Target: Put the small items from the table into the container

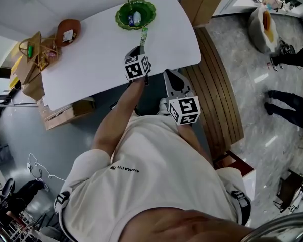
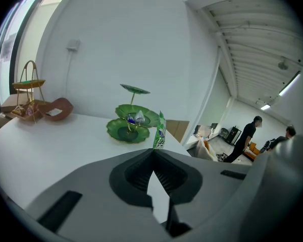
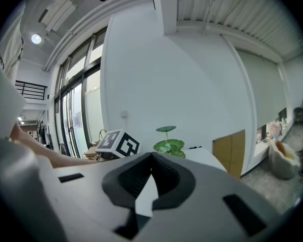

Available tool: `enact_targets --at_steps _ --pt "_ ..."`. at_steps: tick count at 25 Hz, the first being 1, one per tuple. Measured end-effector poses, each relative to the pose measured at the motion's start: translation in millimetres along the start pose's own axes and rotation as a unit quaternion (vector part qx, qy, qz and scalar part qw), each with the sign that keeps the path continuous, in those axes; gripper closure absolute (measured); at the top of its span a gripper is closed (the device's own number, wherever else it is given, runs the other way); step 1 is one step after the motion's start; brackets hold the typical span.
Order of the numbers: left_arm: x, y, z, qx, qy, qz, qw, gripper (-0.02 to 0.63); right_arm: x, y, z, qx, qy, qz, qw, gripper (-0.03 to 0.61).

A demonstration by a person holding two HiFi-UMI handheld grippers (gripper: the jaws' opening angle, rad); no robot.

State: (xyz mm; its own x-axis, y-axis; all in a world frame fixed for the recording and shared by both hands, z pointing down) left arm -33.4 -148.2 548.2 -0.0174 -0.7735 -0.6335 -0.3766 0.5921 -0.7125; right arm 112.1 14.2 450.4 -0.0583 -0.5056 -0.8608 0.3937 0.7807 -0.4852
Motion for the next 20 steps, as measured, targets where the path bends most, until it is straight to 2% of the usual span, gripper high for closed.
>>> enact_targets --at_steps 10,20 --pt "32 3 -17 0.001 0.008 0.024 0.9997 0.606 5 -11 -12 0.007 0.012 0.000 1.000 0.574" --pt "67 -10 -42 0.007 0.024 0.040 0.9989 0.606 12 -25 -5 -0.005 0.011 0.000 1.000 0.574"
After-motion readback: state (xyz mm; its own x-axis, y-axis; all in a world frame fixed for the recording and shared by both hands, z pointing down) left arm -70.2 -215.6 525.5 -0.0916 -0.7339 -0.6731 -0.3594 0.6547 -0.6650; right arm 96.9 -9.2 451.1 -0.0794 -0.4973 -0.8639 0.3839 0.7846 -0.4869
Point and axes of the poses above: the fingertips, and each gripper's own axes: y backward along the fingers, z to its right, x out of its top, the point moved 8 cm from there along y, backward along the fingers, and after that the axes turned 15 degrees about -z, right-handed, at the moved point
